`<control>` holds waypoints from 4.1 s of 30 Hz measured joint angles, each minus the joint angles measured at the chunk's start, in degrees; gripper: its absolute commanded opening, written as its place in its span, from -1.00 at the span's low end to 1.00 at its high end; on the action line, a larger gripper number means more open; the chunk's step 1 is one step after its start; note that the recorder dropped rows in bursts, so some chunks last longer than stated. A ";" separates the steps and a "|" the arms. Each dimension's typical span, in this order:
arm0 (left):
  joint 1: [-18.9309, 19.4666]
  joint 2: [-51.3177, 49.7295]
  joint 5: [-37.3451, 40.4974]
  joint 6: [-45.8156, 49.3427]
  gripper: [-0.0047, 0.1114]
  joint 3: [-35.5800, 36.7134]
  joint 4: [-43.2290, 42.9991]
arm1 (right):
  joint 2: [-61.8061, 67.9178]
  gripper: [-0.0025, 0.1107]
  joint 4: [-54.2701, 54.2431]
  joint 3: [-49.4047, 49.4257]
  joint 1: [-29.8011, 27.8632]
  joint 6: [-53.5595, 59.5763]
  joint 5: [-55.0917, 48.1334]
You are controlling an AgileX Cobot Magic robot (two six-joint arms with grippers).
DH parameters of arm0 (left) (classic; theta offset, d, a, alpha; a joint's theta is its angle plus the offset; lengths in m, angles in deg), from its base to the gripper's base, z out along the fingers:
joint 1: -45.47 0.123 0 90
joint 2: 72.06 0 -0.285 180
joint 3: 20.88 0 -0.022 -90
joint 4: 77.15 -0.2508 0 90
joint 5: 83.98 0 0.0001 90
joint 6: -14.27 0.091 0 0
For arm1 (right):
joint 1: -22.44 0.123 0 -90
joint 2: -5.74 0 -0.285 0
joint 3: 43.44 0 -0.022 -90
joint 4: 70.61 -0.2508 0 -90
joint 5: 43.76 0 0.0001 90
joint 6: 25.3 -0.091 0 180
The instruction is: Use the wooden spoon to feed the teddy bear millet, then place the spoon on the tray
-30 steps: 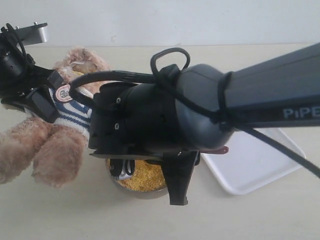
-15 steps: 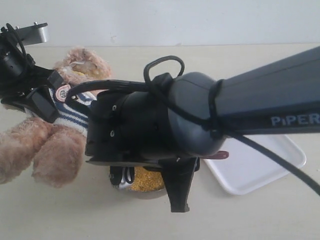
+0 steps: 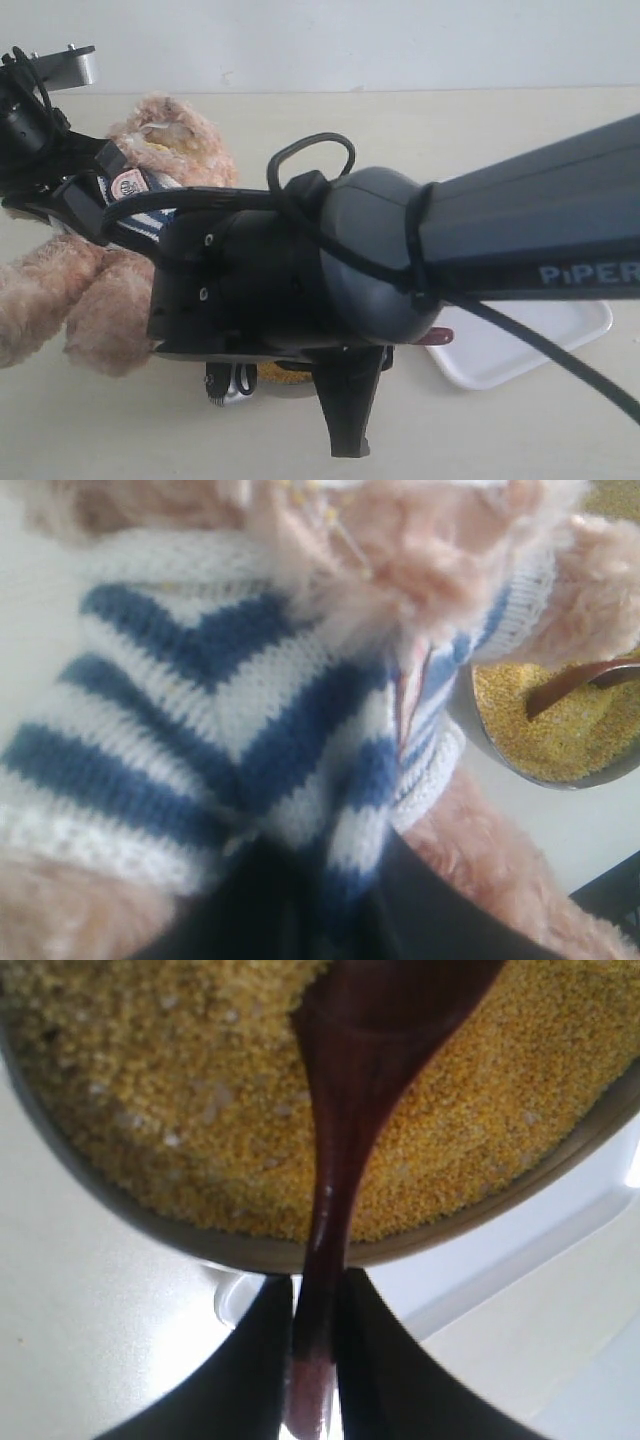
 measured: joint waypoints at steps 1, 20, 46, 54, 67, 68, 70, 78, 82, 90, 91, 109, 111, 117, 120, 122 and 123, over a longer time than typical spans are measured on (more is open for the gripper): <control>0.00 0.00 0.00 0.00 -0.85 0.00 0.00 | 0.00 -0.96 0.00 0.00 0.00 -0.13 0.00; 0.00 0.00 0.11 0.00 -0.85 0.00 0.00 | 0.00 -0.96 -10.02 -4.78 -3.04 1.29 -0.12; 0.00 0.00 0.34 0.00 -0.85 0.00 0.00 | -0.72 -0.96 -17.55 -5.18 -5.91 2.73 0.83; 0.00 0.00 0.34 0.00 -0.85 0.00 0.00 | -0.83 -0.96 -17.55 -5.18 -5.91 2.84 0.93; 0.00 0.00 0.34 0.00 -0.85 0.00 0.00 | -1.19 -0.96 -17.44 -5.18 -5.91 2.96 1.05; 0.00 0.00 0.34 0.00 -0.85 0.00 0.00 | -1.34 -0.96 -17.44 -5.27 -5.91 2.96 1.05; 0.00 0.00 0.34 0.00 -0.85 0.00 0.00 | -1.70 -0.96 -18.00 -5.88 -6.22 2.96 1.05; 0.00 0.00 0.45 0.00 -0.85 0.00 0.00 | -2.49 -0.96 -21.63 -9.20 -8.43 5.45 1.21; 0.00 0.00 0.45 0.00 -0.85 0.00 0.00 | -2.49 -0.96 -24.86 -9.42 -10.34 7.40 1.21; 0.00 0.00 0.45 0.00 -0.85 0.00 0.00 | -2.49 -0.96 -28.14 -9.58 -12.83 10.56 1.21; 0.00 0.00 0.45 0.00 -0.85 0.00 0.00 | -2.49 -0.96 -28.72 -9.58 -13.15 10.83 1.21; 0.00 0.00 0.45 0.00 -0.85 0.00 0.00 | -2.49 -0.96 -37.62 -9.67 -18.54 16.27 1.21; 0.00 0.00 0.45 0.00 -0.85 0.00 0.00 | -2.49 -0.96 -38.32 -9.67 -18.91 16.43 1.21; 0.00 0.00 0.45 0.00 -0.85 0.00 0.00 | -2.49 -0.96 -40.01 -9.67 -19.76 16.68 1.21; 0.00 0.00 0.45 0.00 -0.85 0.00 0.00 | -2.49 -0.96 -40.15 -9.67 -20.16 16.39 1.21; 0.00 0.00 0.45 0.00 -0.85 0.00 0.00 | -2.49 -0.96 -40.15 -9.67 -20.26 16.39 1.21; 0.00 0.00 0.45 0.00 -0.85 0.00 0.00 | -2.49 -0.96 -40.15 -9.67 -20.26 16.31 1.21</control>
